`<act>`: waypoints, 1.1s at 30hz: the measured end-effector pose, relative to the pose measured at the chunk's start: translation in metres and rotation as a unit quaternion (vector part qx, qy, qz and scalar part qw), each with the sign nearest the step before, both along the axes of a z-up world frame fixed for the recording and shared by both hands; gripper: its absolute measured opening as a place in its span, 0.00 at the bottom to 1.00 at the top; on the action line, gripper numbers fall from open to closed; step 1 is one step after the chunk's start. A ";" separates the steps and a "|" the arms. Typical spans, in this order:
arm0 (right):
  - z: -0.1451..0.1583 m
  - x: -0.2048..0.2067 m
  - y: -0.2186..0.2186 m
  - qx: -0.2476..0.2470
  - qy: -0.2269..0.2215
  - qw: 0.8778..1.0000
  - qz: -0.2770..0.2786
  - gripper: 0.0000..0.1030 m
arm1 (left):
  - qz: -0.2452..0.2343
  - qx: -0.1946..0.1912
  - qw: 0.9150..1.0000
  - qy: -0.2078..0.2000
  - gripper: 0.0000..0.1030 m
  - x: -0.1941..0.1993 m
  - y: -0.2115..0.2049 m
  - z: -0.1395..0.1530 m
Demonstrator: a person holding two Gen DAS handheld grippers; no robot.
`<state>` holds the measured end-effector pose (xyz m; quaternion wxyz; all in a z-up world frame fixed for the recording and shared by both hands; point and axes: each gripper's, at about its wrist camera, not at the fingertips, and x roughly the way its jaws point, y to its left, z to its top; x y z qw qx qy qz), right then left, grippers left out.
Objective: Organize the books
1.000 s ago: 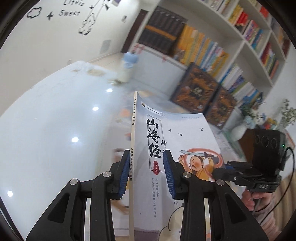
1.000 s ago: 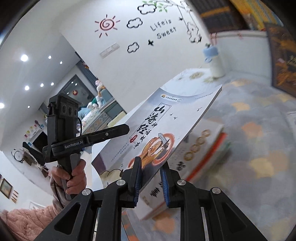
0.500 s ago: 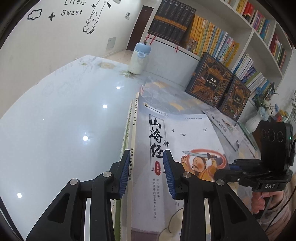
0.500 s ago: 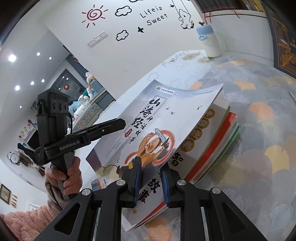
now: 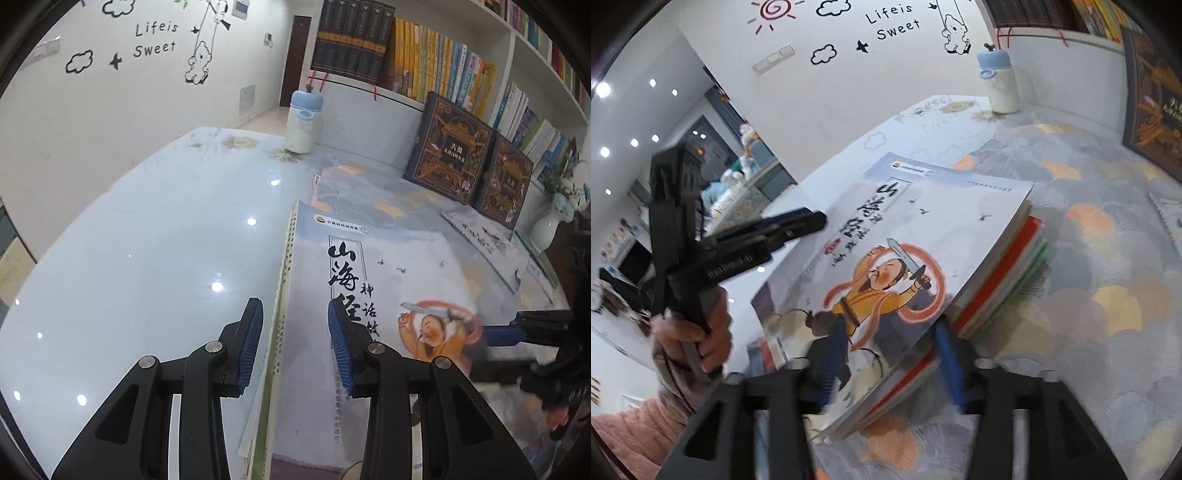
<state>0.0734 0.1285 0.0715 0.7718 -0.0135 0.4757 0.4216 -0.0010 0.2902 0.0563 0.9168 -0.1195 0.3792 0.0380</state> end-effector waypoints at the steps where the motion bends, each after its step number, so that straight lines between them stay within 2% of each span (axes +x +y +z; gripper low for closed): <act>1: 0.001 -0.001 -0.001 -0.003 -0.004 1.000 -0.004 0.76 | 0.002 -0.003 1.000 0.000 0.34 0.000 0.000 0.001; 6: 0.007 -0.005 -0.023 0.017 0.000 1.000 -0.012 0.78 | 0.011 -0.010 1.000 0.012 0.35 0.001 -0.009 0.009; 10: 0.012 -0.003 -0.056 0.034 0.006 0.999 -0.037 0.78 | 0.006 -0.017 1.000 0.015 0.35 0.009 -0.032 0.019; 15: 0.016 0.012 -0.132 0.057 0.004 0.993 -0.101 0.78 | -0.044 -0.026 0.999 0.004 0.35 0.030 -0.088 0.036; 18: 0.023 0.029 -0.189 0.059 -0.032 0.986 -0.154 0.78 | -0.069 -0.027 0.997 0.004 0.35 0.049 -0.132 0.039; 22: 0.024 0.073 -0.271 0.097 -0.037 0.967 -0.232 0.78 | -0.090 -0.074 0.993 0.016 0.35 0.086 -0.194 0.029; 25: 0.015 0.113 -0.323 0.126 -0.032 0.945 -0.302 0.78 | -0.087 -0.086 0.992 0.008 0.35 0.112 -0.234 0.015; 26: 0.012 0.127 -0.332 0.126 -0.027 0.941 -0.312 0.78 | -0.084 -0.087 0.993 0.014 0.35 0.123 -0.248 0.006; 30: -0.010 0.171 -0.354 0.105 -0.013 0.942 -0.317 0.78 | -0.080 -0.085 0.992 0.054 0.35 0.162 -0.290 -0.027; 33: -0.019 0.196 -0.349 0.044 -0.049 0.950 -0.304 0.78 | -0.070 -0.066 0.993 0.072 0.35 0.179 -0.302 -0.045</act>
